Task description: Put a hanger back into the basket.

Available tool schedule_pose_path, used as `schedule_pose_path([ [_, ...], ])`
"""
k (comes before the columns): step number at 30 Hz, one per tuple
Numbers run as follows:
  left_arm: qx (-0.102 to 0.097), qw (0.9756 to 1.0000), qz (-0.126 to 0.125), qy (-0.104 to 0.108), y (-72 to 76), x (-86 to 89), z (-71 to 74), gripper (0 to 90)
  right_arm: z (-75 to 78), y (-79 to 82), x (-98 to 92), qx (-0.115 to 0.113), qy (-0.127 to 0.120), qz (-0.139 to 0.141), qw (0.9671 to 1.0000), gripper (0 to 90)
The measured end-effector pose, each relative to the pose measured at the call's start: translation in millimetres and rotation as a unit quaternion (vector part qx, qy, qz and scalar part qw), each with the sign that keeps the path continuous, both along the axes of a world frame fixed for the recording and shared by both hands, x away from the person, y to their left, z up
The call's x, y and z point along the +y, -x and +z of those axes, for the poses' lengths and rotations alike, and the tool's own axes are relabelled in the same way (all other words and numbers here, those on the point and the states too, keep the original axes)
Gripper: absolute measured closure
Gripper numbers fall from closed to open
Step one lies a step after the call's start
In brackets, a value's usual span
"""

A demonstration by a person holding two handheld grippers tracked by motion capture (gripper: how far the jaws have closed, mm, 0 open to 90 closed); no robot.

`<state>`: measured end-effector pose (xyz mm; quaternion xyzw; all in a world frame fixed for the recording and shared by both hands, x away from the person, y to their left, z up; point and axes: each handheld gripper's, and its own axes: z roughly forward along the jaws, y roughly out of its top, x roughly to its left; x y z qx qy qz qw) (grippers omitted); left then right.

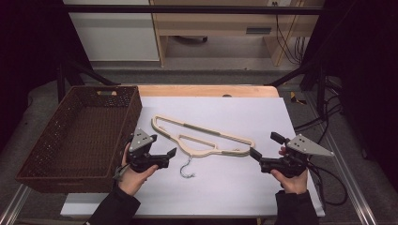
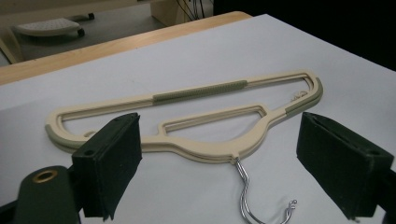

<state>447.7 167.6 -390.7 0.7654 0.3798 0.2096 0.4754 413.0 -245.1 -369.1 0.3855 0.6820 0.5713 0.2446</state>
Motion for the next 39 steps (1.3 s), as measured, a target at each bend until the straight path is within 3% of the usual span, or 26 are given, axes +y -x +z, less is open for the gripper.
schedule_pose_path([
  [9, 0.026, 0.9995, -0.008, -0.017, -11.2, -29.0, -21.8, 19.3, -0.2, -0.3, 0.1, 0.000, 0.001, 0.002, 1.0000, 3.8],
  [17, 0.052, 0.9968, -0.002, -0.060, -19.4, -52.4, -47.5, 29.8, -0.6, -0.7, 0.3, 0.001, 0.002, 0.004, 1.0000, 3.9],
  [20, 0.057, 0.9961, -0.001, -0.067, -20.8, -57.4, -54.3, 35.1, -1.2, -1.3, 0.8, -0.001, 0.002, 0.003, 1.0000, 3.9],
  [26, 0.085, 0.9940, 0.005, -0.068, -24.8, -63.4, -71.3, 48.0, -1.7, -1.3, 1.5, 0.003, 0.003, 0.005, 1.0000, 3.9],
  [32, 0.090, 0.9928, 0.004, -0.079, -24.2, -70.9, -78.1, 61.0, -2.6, -2.1, 2.6, 0.002, 0.003, 0.006, 1.0000, 3.9],
  [39, 0.100, 0.9925, 0.015, -0.069, -25.6, -71.8, -80.4, 75.9, -2.7, -2.1, 2.5, 0.003, 0.004, 0.006, 1.0000, 3.9],
])
